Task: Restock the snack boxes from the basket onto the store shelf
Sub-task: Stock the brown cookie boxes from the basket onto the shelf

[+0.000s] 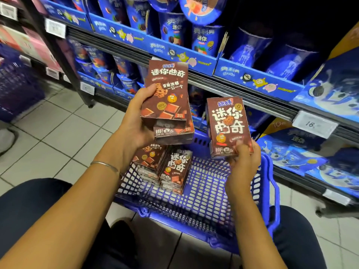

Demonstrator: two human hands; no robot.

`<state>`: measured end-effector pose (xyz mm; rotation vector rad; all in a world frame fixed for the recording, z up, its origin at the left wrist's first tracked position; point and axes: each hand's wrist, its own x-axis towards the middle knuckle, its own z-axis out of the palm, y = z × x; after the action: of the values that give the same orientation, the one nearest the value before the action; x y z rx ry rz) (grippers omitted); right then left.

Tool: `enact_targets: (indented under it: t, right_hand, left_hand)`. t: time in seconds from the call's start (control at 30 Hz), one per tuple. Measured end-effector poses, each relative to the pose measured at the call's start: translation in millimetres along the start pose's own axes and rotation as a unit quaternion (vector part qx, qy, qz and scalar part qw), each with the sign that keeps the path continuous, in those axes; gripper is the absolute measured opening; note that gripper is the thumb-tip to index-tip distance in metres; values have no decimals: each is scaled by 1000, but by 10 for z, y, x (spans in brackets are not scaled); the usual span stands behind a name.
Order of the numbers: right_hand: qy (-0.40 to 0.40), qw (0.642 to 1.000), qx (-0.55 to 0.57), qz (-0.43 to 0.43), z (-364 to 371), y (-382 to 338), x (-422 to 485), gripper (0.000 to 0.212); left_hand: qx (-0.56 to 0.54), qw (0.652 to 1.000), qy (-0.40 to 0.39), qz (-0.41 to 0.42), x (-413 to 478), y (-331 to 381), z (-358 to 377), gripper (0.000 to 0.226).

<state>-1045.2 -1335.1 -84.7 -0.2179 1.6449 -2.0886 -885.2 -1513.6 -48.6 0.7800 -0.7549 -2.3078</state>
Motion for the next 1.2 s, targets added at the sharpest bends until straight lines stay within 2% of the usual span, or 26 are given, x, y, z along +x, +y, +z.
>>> enact_targets:
  t: [0.17,0.27,0.33,0.43,0.53,0.63,0.7,0.87,0.97,1.03,1.2]
  right_hand:
    - [-102,990,101,3,21,-225,54,28]
    - [-155,983,98,26,134,-293,19,35]
    - [-171,984,38,26,206,-309,-27,47]
    - [-192,980,-14,37,261,-269,-72,49]
    - [-205,972,46,103,298,-257,-77,51]
    - [-230,957,69,162,313,-290,-50,48]
    - [-237,951,56,188,325,-308,-39,47]
    - [-239,948,10,210,396,-336,-4,42]
    - [-238,944,-3,227,471,-448,-25,41]
    - [-225,943,-1,245,549,-645,-76,40]
    - [-189,943,12,275,736,-1624,-364,36]
  left_hand:
    - [74,997,29,-22,17,-178,29,57]
    - [117,992,22,-43,-10,-326,81,31]
    - [135,990,23,-40,-25,-401,111,27]
    - [131,990,22,-49,-61,-460,156,45]
    - [136,989,22,-52,-89,-484,157,72]
    - [121,991,18,-55,-111,-515,150,61]
    - [117,991,20,-56,-95,-532,149,51]
    - [139,988,45,-54,-70,-528,187,51]
    - [147,985,60,-67,-127,-452,229,65]
    - [148,984,70,-76,-221,-313,353,76]
    - [153,983,41,-91,-713,272,1035,84]
